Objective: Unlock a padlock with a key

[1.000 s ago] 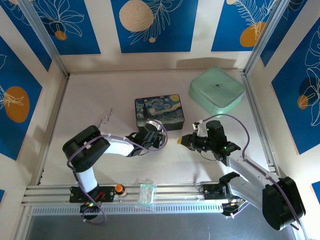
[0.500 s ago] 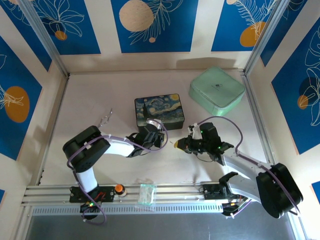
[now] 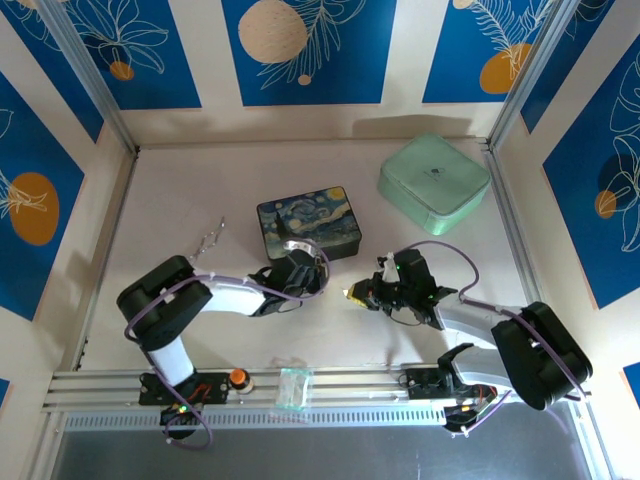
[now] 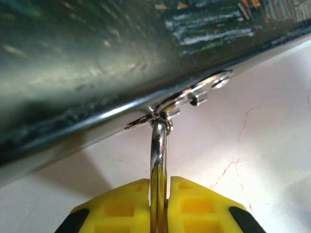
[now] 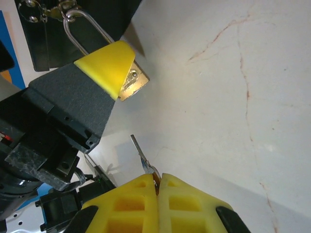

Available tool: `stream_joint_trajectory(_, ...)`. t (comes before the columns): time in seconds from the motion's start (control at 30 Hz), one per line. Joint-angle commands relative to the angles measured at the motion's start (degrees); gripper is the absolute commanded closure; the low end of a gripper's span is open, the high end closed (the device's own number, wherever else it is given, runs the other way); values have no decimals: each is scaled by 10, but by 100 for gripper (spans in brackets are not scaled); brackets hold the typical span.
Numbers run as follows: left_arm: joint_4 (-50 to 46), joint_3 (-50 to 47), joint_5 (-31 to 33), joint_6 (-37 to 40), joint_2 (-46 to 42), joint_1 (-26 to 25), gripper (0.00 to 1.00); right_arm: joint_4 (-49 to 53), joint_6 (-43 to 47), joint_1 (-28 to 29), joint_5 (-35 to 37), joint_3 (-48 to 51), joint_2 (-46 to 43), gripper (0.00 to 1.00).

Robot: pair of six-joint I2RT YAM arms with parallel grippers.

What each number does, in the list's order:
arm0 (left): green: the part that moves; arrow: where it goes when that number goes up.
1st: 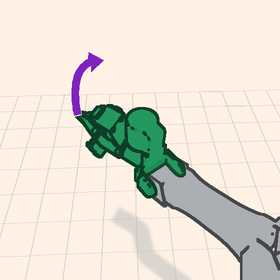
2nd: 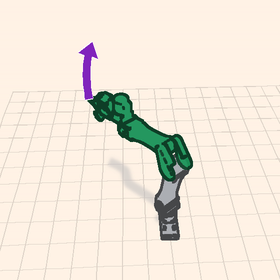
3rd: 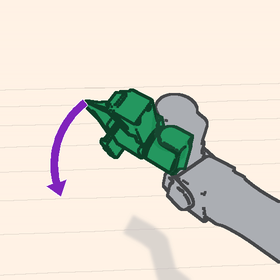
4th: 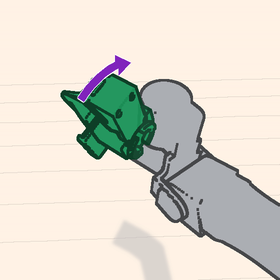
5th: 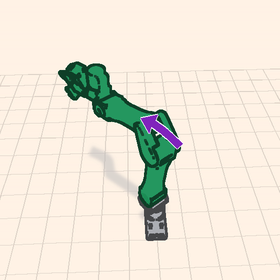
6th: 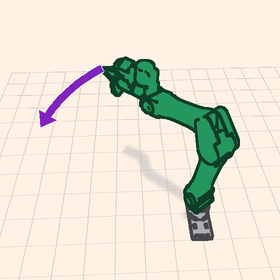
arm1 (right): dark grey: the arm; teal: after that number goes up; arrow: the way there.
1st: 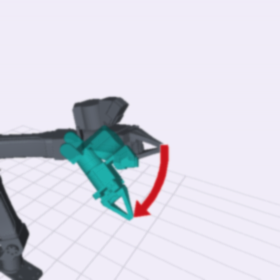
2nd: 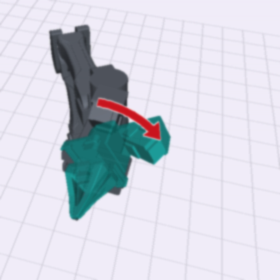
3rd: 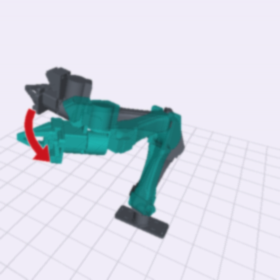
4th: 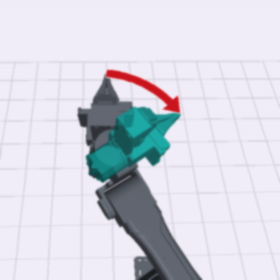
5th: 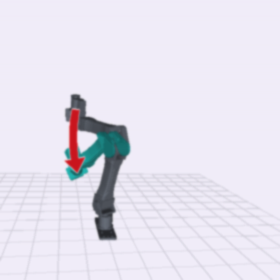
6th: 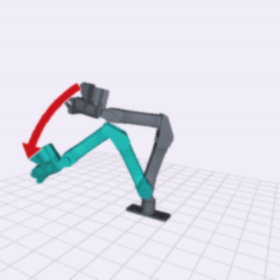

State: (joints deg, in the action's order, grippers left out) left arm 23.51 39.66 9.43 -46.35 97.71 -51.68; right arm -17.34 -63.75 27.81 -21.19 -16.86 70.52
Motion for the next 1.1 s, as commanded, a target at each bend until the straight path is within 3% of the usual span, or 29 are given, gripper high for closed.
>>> stream_joint_trajectory(0.0,-14,-7,21,-66,-39,-3,97,-14,-14,4,-4,-6,5,100)
stream_joint_trajectory(0.17,57,-27,-5,-137,-41,-3,95,-59,-47,5,-19,2,17,100)
stream_joint_trajectory(0.33,45,-22,4,-147,-40,-4,92,-124,-80,11,-42,2,52,100)
stream_joint_trajectory(0.6,117,-66,19,-190,-23,-4,80,-101,-59,16,-32,-5,58,100)
stream_joint_trajectory(0.73,112,-64,20,-197,-20,-5,86,-109,-62,18,-37,-9,76,100)
stream_joint_trajectory(0.93,109,-77,35,-209,-46,-10,84,-163,-80,21,-55,-13,119,100)
stream_joint_trajectory(1.07,105,-79,33,-229,-57,-11,91,-208,-89,23,-69,-15,144,100)
